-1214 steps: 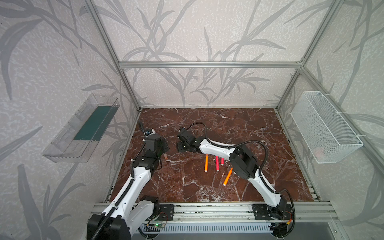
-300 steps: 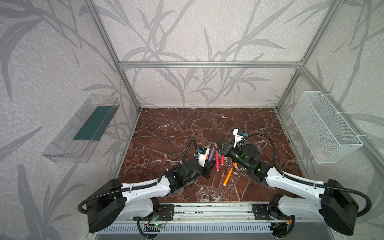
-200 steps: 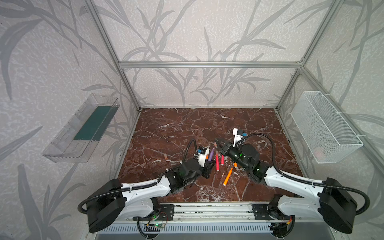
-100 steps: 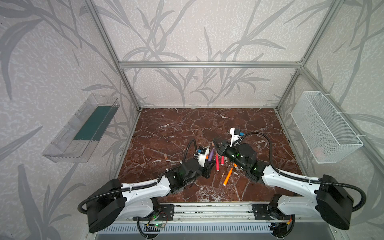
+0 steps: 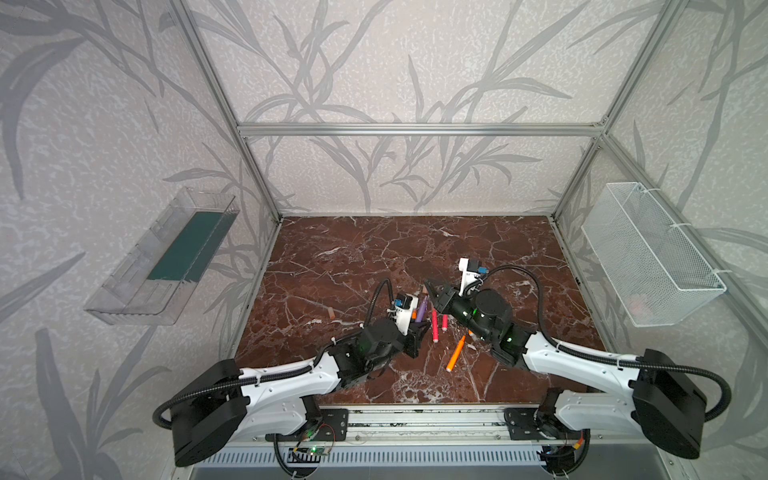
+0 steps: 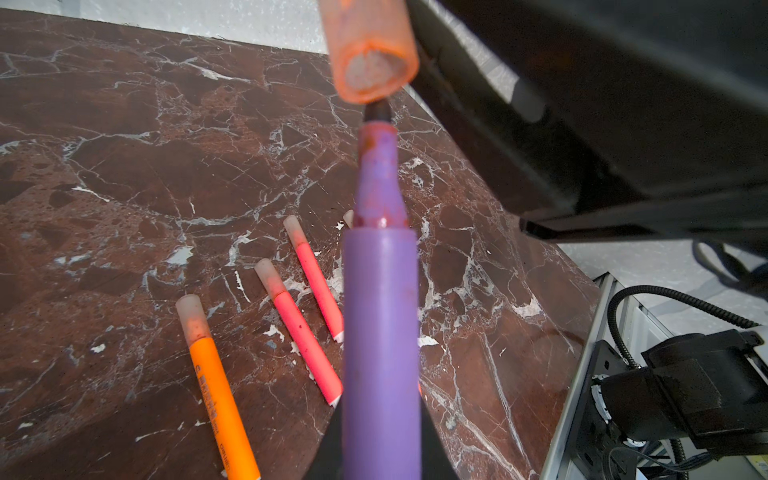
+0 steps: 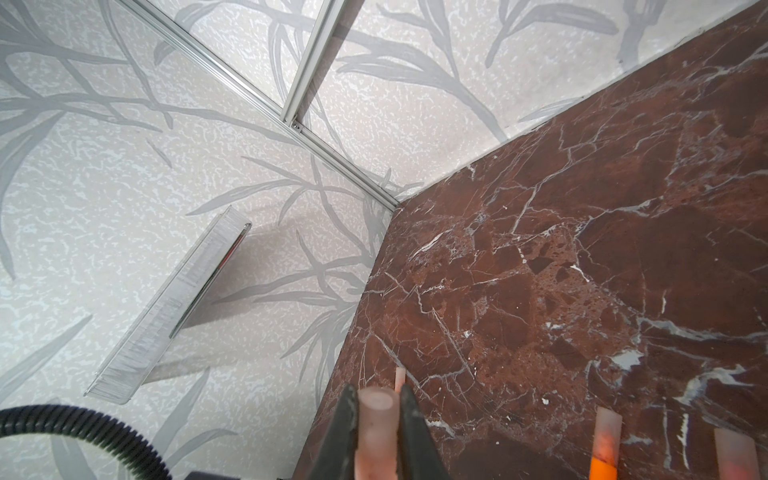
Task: Insert the pens into the pen caps
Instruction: 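Push the cap down onto the purple marker tip with the right gripper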
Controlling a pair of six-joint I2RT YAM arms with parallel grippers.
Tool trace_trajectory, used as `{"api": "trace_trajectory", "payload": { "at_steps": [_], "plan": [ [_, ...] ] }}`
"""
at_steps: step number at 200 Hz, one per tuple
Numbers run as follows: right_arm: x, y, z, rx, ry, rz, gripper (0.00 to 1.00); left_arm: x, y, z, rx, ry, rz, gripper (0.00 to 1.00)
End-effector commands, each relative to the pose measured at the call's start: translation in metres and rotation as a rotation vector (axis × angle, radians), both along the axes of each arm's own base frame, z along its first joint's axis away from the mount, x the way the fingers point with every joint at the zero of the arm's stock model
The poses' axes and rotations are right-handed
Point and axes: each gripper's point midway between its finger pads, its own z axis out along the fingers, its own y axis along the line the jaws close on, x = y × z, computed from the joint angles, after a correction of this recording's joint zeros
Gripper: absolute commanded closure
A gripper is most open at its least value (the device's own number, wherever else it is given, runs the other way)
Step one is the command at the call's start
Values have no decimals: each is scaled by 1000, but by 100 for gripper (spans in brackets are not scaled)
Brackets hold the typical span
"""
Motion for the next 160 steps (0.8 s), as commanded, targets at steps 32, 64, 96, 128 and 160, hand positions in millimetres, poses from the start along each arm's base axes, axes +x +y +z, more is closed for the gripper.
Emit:
{"api": "trace_trajectory", "payload": {
  "at_steps": [32,64,96,128,160],
  "plan": [
    [0,-11,6,-17,-35,-48,100,2,3,14,-40,-25,24,100],
    [-2,-6,4,-8,-28,-21,100,2,2,15,-41,-26,21,100],
    [-6,4,2,0,-21,17,100,3,1,13,-37,-25,22,100],
    [-10,14,-2,1,-12,46,100,5,2,13,-37,-27,36,100],
    [-16,18,-10,-10,-5,54,100,19,15,14,-45,14,131,100]
  ]
}}
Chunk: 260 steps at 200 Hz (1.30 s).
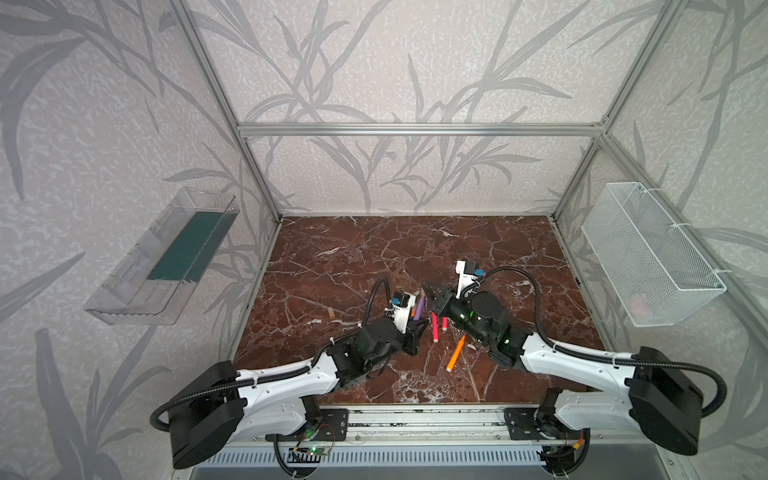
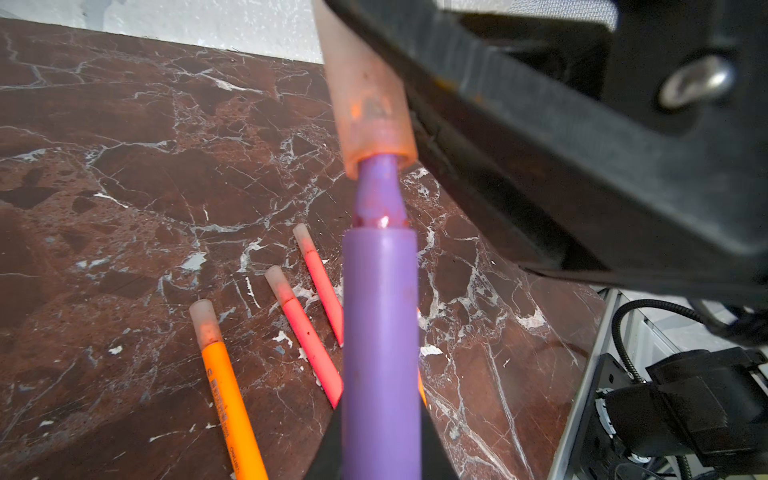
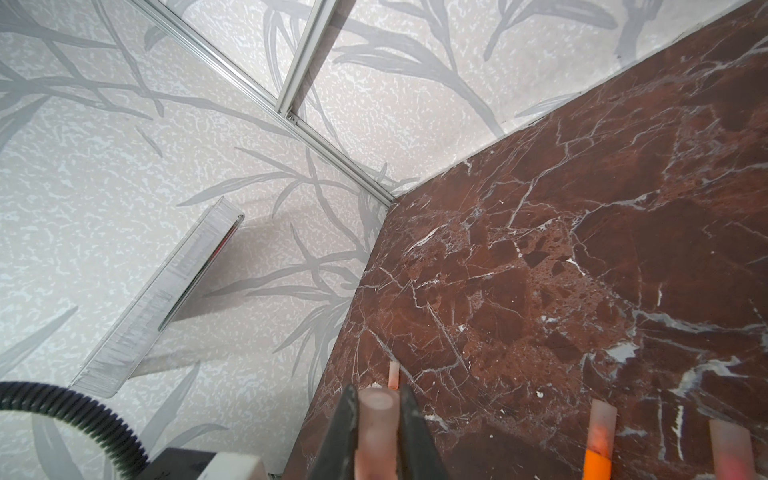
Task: Insert the pens into the pen caps
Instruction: 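Push the cap down onto the purple marker tip with the right gripper, then press the right gripper on the cap while the left holds the marker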
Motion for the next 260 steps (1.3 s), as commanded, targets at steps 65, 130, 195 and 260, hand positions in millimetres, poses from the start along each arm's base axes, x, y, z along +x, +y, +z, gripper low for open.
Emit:
{"api": "trace_trajectory", "payload": {
  "at_steps": [65,130,195,260],
  "plan": [
    [-23,32,-14,18,-9,117,100,17,0,50,-154,-24,2,100],
    [-21,14,-7,-17,-50,8,78,9,6,58,-85,-110,-50,100],
    [-23,-43,28,-88,-120,-127,44,-13,4,29,66,-206,-177,100],
    [-15,-21,31,-75,-107,-44,50,-25,-5,18,126,-238,-258,100]
  ]
}}
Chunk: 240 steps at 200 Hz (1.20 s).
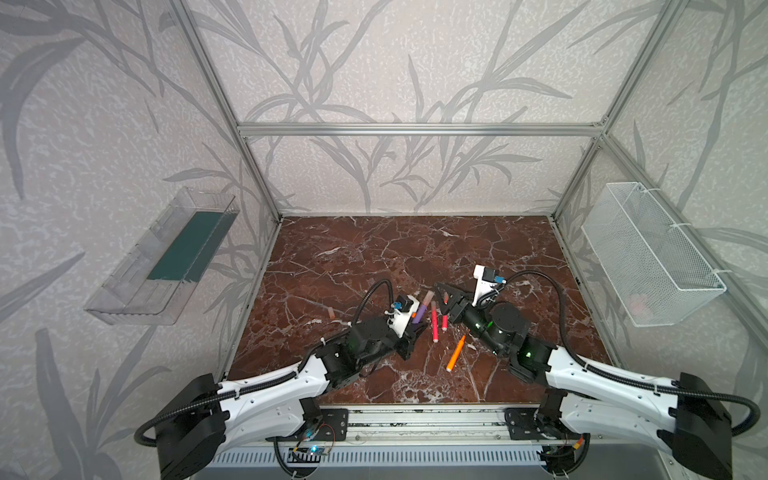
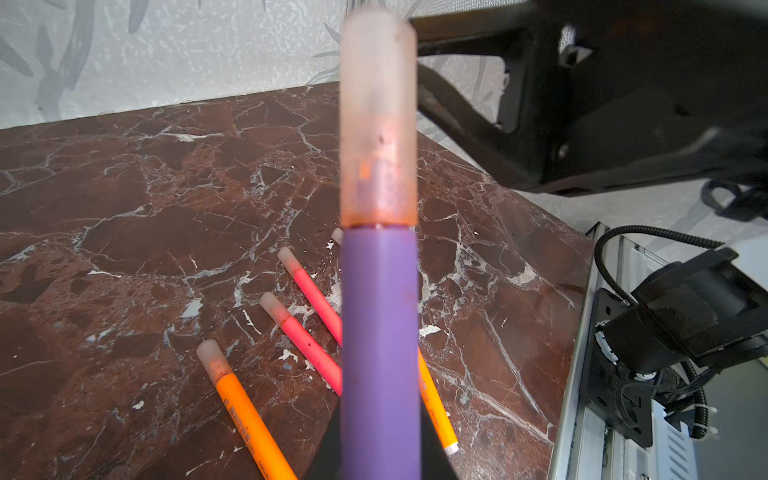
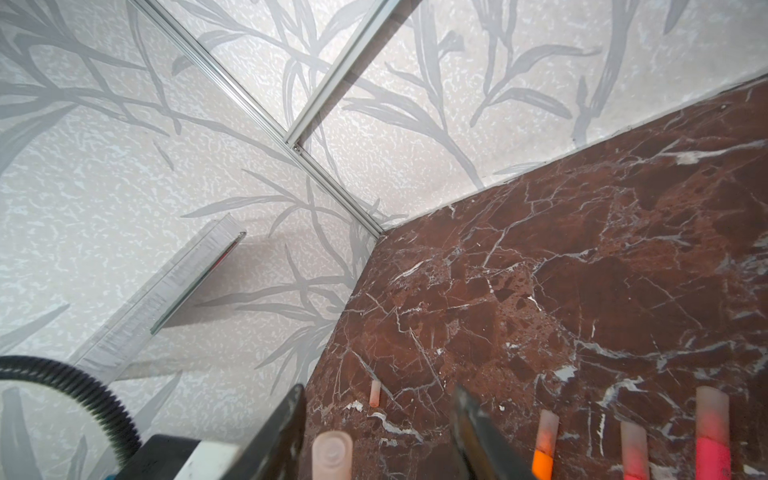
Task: Insert the pens into the pen caps
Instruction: 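Press the right gripper on the cap while the left holds the marker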
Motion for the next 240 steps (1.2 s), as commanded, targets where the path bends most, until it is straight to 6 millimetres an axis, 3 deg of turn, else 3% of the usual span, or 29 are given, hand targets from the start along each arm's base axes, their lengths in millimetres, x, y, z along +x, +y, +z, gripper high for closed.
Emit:
{"api": "trace_trajectory", "payload": {
  "at_steps": [1,50,88,127,167,197,209,232,240],
  "plan": [
    [3,14,6,-7,1,44,50,-5,-5,2,17,-50,-46,100],
    [7,30,5,-2,11,83,60,-7,-7,1,25,-52,-61,100],
    [8,37,4,-4,20,103,74,-6,-8,-1,36,-50,-58,100],
    [7,43,-4,-19,42,131,99,3,-4,4,42,-68,-10,100],
    [-2,62,-28,-24,79,220,100,36,14,45,-27,-111,180,100],
    [-10,76,-40,-14,62,285,100,43,14,83,-178,-79,95,100],
    [-13,80,-35,10,33,305,100,46,16,98,-235,-67,65,100],
    [-14,85,-38,2,63,293,100,59,29,111,-216,-107,143,100],
    [-14,87,-51,-52,123,269,100,67,37,114,-191,-130,208,100]
  ]
}}
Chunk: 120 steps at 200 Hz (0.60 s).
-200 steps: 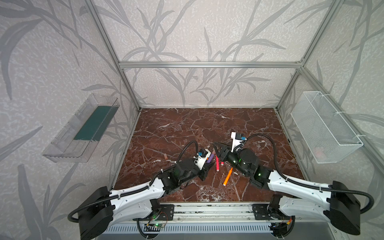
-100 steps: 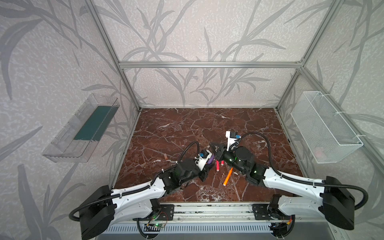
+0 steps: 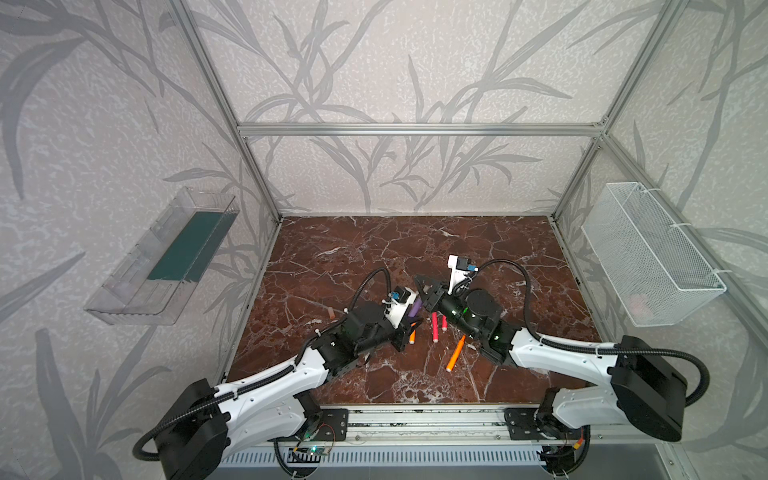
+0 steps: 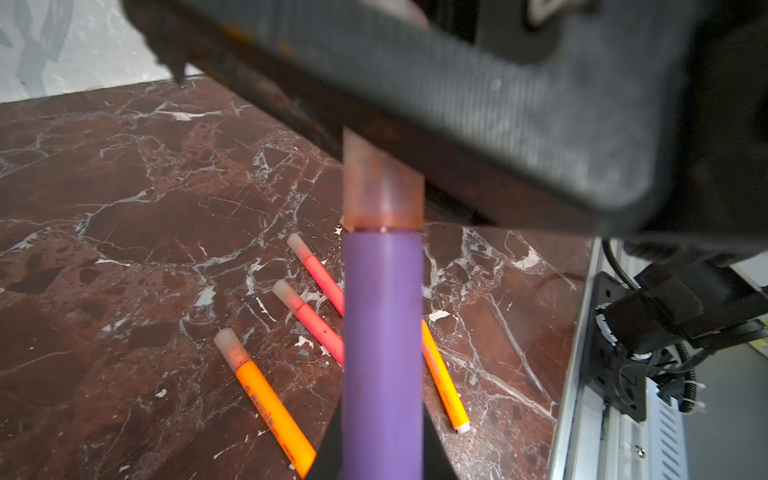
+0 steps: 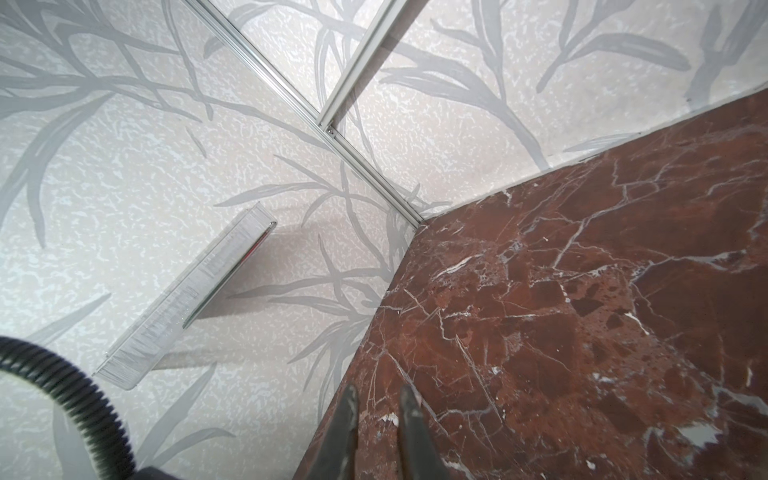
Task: Insert the pens into the pen caps
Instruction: 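Press the right gripper on the cap while the left holds the marker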
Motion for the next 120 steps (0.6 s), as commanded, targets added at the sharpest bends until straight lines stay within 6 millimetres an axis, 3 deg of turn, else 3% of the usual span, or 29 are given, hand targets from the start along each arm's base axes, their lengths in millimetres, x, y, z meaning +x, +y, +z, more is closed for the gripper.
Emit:
{"api": "trace_trajectory", "payload": {
  "at_steps": [1,42,65,87,120],
  "plan": [
    [-37,30,-53,-164,136,154,100,45,21,107,-199,-210,219,100],
    [-65,59,-73,-215,248,179,100,88,56,121,-80,-346,514,100],
    [-68,56,-82,-235,274,142,100,103,61,127,-44,-379,592,100],
    [-72,53,-79,-226,252,147,100,110,57,127,-45,-359,575,100],
    [-78,52,-64,-125,99,194,100,116,62,128,-233,-202,428,100]
  ]
}}
